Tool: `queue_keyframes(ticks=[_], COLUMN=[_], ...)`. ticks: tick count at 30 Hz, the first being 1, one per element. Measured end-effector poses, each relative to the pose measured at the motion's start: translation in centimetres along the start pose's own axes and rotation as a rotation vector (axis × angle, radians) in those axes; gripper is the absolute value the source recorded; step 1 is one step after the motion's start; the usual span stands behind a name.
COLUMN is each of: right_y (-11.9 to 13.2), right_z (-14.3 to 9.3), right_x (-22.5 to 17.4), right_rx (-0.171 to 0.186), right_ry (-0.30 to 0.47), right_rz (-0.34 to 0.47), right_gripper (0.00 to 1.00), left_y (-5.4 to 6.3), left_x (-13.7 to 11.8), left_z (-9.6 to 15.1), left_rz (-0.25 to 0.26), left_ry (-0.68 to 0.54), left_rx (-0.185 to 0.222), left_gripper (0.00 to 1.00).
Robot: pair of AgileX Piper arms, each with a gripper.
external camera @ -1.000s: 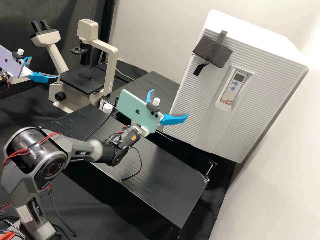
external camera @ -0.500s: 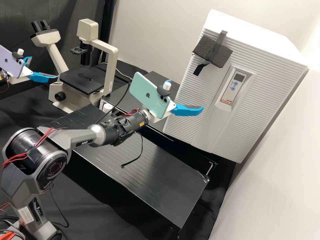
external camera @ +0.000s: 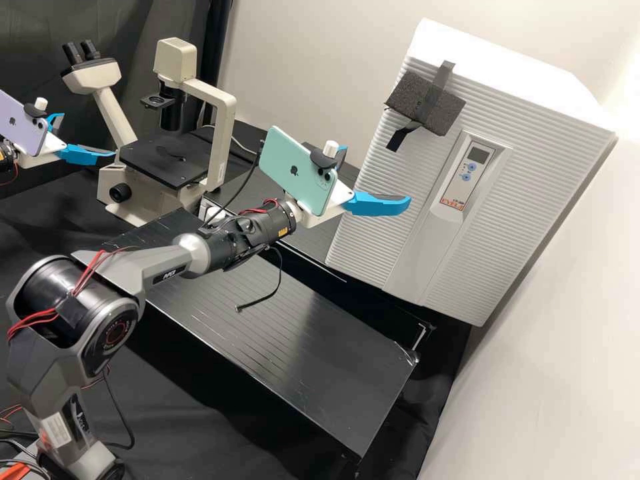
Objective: Open the incubator door.
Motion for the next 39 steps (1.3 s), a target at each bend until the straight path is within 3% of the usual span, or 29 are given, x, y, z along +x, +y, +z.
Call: queue_keyframes(ticks=[2,3,39], right_y=[-0.2,-0.3,-0.2], right_z=[0.1,0.2,1.3], right_x=[0.1,0.1,0.5], right_rx=[0.000,0.000,-0.012], right_ry=[-0.008,-0.009,-0.047], right_rz=[-0.013,-0.015,-0.036], right_gripper=[1.00,0.00,0.00], left_y=[0.0,0.0,0.0], left_x=[0.0,0.0,0.0], left_z=[0.0,0.0,0.0], left_rz=[0.000,0.000,0.000], left_ry=[0.000,0.000,0.000], left_rx=[0.000,0.000,0.000], left_gripper=[1.00,1.00,1.00])
